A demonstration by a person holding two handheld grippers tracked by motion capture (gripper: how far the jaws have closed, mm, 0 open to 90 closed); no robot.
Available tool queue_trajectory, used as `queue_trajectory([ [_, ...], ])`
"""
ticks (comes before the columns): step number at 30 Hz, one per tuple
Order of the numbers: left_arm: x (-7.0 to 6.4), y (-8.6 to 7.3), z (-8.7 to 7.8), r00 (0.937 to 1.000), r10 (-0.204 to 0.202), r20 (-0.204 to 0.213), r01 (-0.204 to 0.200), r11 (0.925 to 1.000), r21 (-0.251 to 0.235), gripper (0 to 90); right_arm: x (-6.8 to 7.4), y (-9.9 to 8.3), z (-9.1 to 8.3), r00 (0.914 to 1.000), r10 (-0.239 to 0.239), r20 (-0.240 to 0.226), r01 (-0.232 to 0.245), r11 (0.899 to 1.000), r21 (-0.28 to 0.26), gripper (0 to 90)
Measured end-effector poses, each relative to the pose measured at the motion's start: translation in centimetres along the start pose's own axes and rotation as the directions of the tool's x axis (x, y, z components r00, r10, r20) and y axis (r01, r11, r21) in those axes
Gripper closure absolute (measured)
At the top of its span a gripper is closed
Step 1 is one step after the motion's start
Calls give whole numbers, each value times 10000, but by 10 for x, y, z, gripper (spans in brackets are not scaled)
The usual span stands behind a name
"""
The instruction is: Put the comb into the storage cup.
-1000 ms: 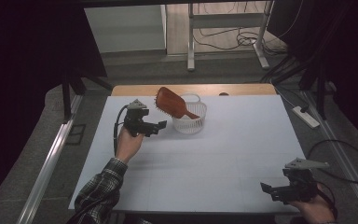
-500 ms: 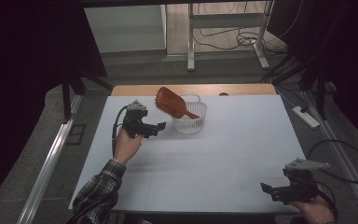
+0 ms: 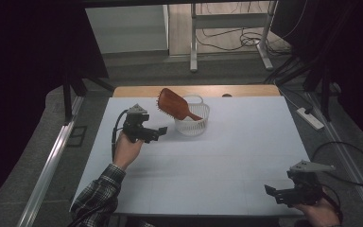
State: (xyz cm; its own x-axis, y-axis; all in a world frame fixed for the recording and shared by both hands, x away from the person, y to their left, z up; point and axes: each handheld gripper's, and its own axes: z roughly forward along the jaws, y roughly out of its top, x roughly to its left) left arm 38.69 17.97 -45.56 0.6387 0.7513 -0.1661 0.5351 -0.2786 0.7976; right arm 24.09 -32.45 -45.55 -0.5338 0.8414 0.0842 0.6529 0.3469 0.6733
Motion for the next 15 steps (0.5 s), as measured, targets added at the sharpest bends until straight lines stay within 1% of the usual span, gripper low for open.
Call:
queue_trajectory([
  [6, 0, -3, -4, 10000, -18, 47, 17, 10000, 42, 0, 0, 0, -1, 10000, 83, 44, -83, 10000, -47, 0],
  [15, -2, -6, -7, 9999, -32, 132, 31, 9999, 135, 0, 2, 0, -1, 9998, -85, 198, 86, 9999, -69, 0],
])
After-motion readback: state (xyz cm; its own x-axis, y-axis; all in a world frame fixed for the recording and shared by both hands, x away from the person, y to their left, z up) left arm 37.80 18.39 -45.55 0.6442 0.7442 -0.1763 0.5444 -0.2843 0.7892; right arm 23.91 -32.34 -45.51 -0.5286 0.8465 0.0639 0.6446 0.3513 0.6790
